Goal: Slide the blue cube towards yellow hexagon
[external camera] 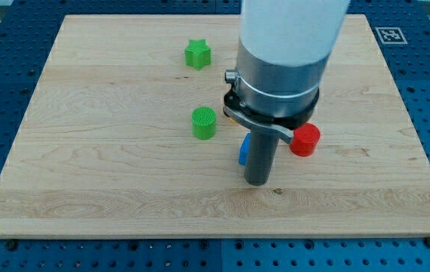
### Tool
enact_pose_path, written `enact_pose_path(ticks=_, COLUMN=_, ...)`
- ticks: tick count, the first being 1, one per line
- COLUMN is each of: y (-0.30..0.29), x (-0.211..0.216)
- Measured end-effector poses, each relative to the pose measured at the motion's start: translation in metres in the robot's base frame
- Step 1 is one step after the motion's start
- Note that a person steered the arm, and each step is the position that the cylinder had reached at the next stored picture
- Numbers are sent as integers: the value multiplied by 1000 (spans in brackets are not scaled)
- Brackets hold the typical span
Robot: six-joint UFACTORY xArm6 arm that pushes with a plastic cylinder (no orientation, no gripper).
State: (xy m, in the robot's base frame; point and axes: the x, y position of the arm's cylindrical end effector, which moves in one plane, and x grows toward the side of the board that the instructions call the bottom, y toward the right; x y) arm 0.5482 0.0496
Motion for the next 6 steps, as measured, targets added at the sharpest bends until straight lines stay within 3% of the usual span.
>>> enact_pose_path(ticks=2, y=20, x=-31)
enact_pose_path(ticks=6, y=20, x=-36)
